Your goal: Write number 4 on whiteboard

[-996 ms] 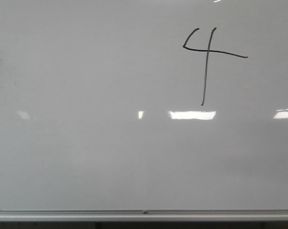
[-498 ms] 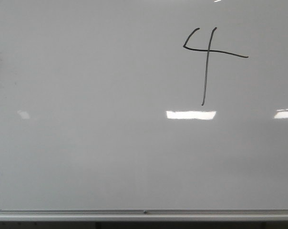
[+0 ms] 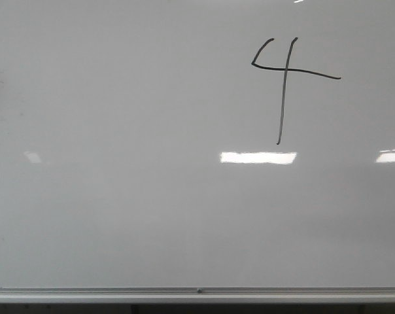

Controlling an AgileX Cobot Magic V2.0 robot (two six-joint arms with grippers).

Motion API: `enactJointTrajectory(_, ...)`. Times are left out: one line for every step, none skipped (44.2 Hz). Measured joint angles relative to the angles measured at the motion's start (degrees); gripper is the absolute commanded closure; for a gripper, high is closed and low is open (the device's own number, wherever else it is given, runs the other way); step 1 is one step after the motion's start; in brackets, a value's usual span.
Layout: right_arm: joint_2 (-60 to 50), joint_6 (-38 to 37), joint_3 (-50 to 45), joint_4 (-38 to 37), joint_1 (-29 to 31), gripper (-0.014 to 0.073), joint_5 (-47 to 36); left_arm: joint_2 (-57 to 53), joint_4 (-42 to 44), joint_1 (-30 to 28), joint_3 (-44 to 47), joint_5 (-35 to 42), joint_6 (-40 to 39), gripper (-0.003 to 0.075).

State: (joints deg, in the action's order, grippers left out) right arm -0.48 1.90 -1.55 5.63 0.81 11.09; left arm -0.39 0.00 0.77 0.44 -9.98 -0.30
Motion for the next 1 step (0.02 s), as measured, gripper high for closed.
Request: enactJointTrajectory(0.0,0.0,0.0,0.0,0.0,0.0662,0.0,0.0,0.0,0.0,0.0,0.0,0.0,0.0741)
